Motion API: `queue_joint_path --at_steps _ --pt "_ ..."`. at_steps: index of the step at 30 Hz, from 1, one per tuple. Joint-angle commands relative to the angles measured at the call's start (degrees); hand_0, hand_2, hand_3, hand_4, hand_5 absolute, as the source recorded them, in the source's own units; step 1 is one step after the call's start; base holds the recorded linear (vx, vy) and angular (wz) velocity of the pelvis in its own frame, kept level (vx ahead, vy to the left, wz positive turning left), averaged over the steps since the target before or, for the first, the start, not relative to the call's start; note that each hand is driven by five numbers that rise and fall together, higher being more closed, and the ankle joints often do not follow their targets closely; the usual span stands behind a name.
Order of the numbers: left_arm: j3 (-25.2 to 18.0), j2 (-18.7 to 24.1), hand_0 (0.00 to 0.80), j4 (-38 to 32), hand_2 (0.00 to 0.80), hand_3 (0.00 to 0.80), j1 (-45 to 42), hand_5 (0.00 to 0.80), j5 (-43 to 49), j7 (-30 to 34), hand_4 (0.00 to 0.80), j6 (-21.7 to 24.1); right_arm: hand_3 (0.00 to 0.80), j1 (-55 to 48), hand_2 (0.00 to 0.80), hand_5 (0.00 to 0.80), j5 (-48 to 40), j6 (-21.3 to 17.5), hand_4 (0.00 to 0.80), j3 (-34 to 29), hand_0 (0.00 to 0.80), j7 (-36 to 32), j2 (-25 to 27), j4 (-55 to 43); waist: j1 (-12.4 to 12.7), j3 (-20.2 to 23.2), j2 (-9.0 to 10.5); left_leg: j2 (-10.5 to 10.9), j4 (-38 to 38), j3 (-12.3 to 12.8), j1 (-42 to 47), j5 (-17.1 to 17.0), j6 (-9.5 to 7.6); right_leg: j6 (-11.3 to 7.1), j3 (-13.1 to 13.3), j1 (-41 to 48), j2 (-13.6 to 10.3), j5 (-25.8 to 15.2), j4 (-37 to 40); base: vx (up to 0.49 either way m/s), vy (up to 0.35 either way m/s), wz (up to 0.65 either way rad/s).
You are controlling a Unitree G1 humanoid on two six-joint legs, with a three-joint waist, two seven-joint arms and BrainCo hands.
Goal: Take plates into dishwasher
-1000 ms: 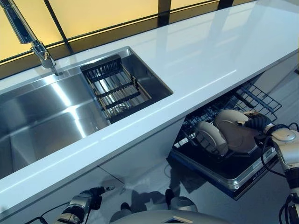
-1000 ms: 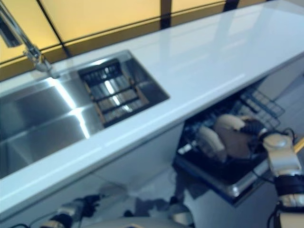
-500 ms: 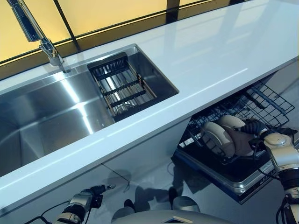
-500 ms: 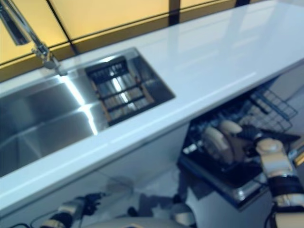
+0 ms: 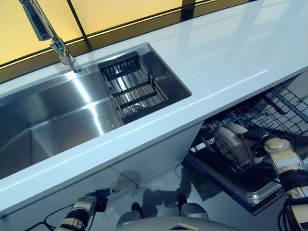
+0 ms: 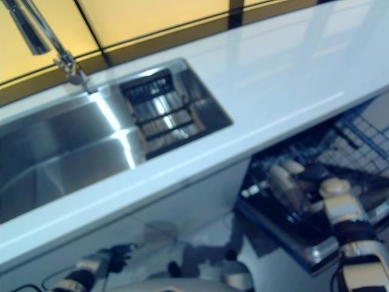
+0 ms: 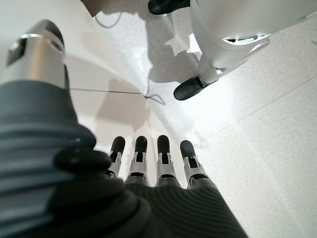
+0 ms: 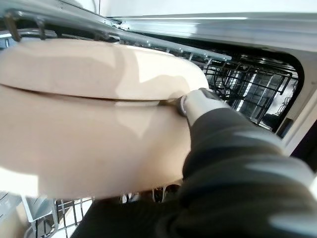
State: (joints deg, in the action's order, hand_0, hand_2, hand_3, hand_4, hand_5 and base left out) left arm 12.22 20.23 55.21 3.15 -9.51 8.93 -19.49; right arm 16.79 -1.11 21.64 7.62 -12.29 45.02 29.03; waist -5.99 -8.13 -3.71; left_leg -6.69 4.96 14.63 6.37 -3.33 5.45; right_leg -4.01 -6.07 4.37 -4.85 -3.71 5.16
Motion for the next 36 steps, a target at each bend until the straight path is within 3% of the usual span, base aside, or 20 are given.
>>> queue_joint_path --at_steps 1,21,26,30,34,36 --pt "0.59 1.27 0.0 1.86 0.0 0.0 4.26 0.0 1.78 0.07 0.0 -0.11 0.0 6.22 0.0 0.0 0.38 -0.2 0.0 2.94 0.0 0.3 -2.16 3.62 1.04 0.28 3.1 0.07 -0.39 -1.09 1.53 2.21 -1.04 -3.75 -2.7 -0.71 -3.65 -0.85 -1.64 0.016 0.012 0.04" --pt "-0.53 1.13 0.0 2.25 0.0 0.0 3.82 0.0 1.6 -0.51 0.0 -0.26 0.0 4.19 0.0 0.0 -0.8 1.68 0.0 -1.23 0.0 1.59 -0.16 0.01 -0.11 0.72 3.8 0.08 -0.27 -0.3 2.13 2.68 -1.34 -3.83 -1.5 -0.84 -3.33 -0.72 -1.77 0.001 -0.001 0.0" --pt "-2.24 1.36 0.0 3.0 0.0 0.0 2.92 0.0 -0.31 -1.91 0.0 -0.93 0.0 2.96 0.0 0.0 -3.74 2.01 0.0 -2.84 0.0 1.84 0.63 -3.58 -0.23 1.29 4.36 -0.72 -0.22 -0.5 2.4 2.43 -1.29 -3.22 -1.21 -0.59 -2.41 0.48 -2.91 -0.003 -0.103 -0.06" --pt "-4.53 1.2 0.0 3.75 0.0 0.0 1.7 0.0 -2.91 -3.95 0.0 -0.58 0.0 -0.07 0.0 0.0 -6.7 1.08 0.0 -5.98 0.0 3.17 0.94 -7.8 -0.47 1.55 4.62 -2.32 -0.06 -1.09 2.0 1.01 -0.55 -2.07 -1.68 -0.45 -0.76 2.45 -4.69 -0.001 -0.133 -0.01" --pt "-7.0 0.88 0.0 2.96 0.0 0.0 0.62 0.0 -2.88 -4.26 0.0 0.34 0.0 -5.07 0.0 0.0 -5.29 0.77 0.0 -10.98 0.0 3.78 1.2 -13.52 -0.88 1.11 5.0 -4.2 -0.24 -0.56 -0.31 -2.19 1.44 -1.45 -1.9 0.79 0.73 2.9 -4.15 -0.067 -0.028 0.08" --pt "-7.63 0.69 0.0 1.45 0.0 0.0 1.41 0.0 -2.03 -3.23 0.0 0.0 0.0 -6.49 0.0 0.0 -6.25 0.72 0.0 -14.2 0.0 4.18 2.86 -15.48 -1.71 0.42 5.75 -3.66 -3.27 1.46 -0.37 -1.0 1.19 -1.07 -3.01 0.53 0.15 2.48 -4.29 -0.259 0.061 0.17"
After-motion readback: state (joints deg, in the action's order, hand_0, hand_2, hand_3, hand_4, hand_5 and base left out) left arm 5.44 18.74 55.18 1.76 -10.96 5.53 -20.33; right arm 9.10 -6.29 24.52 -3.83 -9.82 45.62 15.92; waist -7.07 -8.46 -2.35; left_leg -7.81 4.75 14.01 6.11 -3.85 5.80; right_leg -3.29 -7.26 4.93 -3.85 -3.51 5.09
